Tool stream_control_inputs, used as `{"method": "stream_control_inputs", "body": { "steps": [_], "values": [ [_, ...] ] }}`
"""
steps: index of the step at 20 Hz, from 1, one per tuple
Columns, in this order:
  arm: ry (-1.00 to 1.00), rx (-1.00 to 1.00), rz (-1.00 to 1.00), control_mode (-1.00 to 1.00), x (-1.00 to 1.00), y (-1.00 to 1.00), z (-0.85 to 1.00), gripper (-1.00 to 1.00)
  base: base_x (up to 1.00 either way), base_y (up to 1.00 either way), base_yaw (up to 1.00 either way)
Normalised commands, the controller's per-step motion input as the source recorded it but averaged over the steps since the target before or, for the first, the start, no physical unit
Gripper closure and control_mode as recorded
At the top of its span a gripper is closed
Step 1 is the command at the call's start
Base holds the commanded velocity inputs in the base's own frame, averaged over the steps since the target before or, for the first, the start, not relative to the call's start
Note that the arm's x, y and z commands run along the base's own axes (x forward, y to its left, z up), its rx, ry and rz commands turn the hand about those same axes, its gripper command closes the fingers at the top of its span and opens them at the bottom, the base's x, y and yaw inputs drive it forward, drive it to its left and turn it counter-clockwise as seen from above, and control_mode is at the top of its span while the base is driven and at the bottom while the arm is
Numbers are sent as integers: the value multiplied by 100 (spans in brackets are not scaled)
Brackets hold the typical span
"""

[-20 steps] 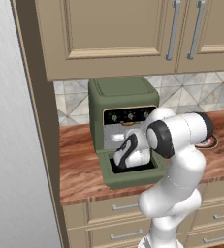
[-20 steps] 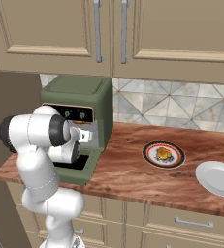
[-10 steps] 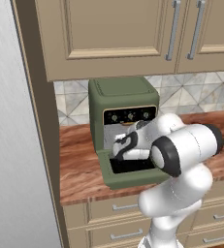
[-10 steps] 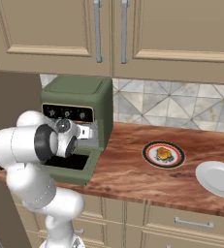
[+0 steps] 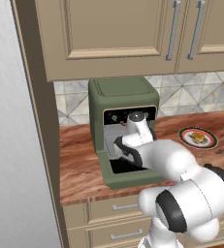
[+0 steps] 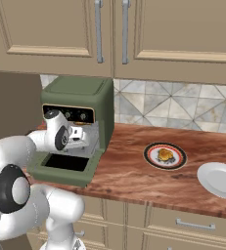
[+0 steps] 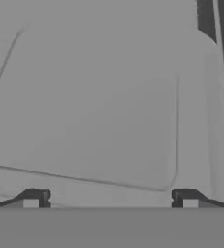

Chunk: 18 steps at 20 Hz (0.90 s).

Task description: Open the toaster oven door. Place the bread on the bottom tray in the toaster oven and place the chicken drumstick on the top tray.

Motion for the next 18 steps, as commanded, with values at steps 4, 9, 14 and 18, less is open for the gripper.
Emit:
{"method": "stream_control_inputs", "body": {
  "steps": [4,9,14,18],
  "values": [
    [22,-1,-5,-100,-59,-21,65,-100,0,0,0],
    [0,1,-6,-100,-19,-47,87,-100,0,0,0],
    [0,10,-5,-100,-38,-97,41,-100,0,0,0],
    [0,12,-5,-100,-2,-100,38,-100,0,0,0]
  ]
}}
